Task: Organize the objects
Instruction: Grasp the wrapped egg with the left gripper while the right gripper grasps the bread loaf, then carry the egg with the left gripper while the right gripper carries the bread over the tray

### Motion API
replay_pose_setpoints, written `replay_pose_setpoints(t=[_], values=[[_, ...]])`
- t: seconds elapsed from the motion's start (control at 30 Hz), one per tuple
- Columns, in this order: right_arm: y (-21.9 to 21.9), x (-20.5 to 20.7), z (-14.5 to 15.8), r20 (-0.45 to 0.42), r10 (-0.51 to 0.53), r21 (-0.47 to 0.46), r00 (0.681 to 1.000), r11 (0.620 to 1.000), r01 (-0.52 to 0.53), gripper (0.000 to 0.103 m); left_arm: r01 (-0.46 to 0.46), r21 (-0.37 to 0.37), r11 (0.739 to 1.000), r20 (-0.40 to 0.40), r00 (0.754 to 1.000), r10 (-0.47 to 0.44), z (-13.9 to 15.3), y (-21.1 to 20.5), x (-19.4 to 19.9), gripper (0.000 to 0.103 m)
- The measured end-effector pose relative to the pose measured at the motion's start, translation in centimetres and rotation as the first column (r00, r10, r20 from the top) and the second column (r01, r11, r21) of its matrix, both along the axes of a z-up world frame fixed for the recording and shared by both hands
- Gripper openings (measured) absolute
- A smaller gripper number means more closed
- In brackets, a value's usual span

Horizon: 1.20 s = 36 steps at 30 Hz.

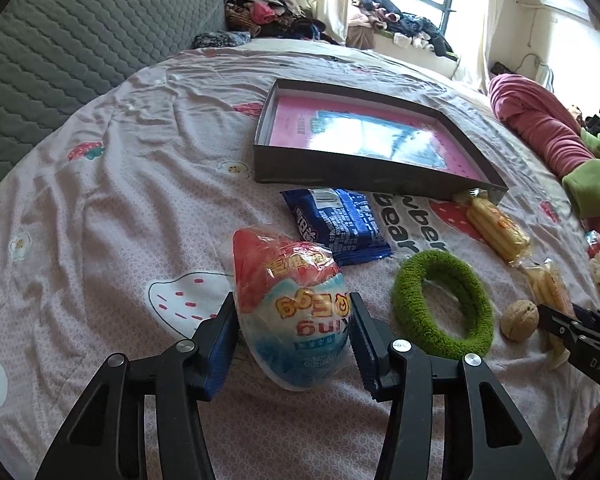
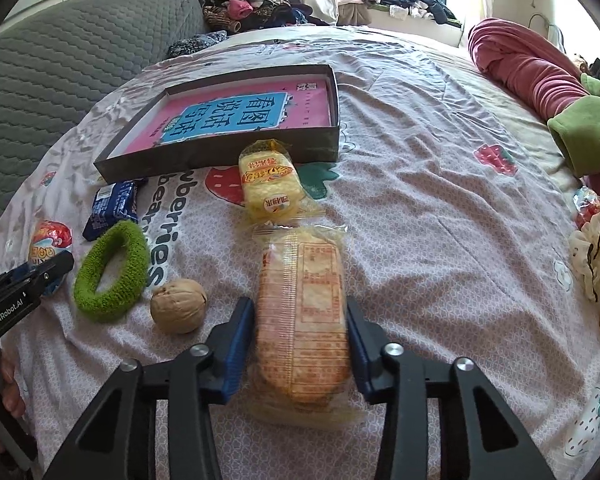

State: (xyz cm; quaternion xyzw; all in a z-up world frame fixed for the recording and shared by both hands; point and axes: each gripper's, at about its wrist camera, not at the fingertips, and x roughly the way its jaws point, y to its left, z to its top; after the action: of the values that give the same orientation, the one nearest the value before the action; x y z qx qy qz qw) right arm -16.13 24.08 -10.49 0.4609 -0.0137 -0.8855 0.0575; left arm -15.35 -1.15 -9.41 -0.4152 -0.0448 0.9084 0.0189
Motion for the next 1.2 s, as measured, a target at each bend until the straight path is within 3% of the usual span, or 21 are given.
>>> replay_pose_setpoints(t=[0.53,1.2], values=[[-0.7,1.0,1.2,-0.020,0.028,-0.007,0.999,1.000,-0.028,0.039,0.019,-0.002,1.000,-0.001,1.000,-0.019,1.1,0.8,0.9,0.053],[-1.8,3.8,5.0,-0.082,0.054,-0.027,0.995,0.998,-0.056,0.039,0.020,-0.019,1.000,-0.055,0.998,-0.021,5.4,1.6,3.8,0.053]])
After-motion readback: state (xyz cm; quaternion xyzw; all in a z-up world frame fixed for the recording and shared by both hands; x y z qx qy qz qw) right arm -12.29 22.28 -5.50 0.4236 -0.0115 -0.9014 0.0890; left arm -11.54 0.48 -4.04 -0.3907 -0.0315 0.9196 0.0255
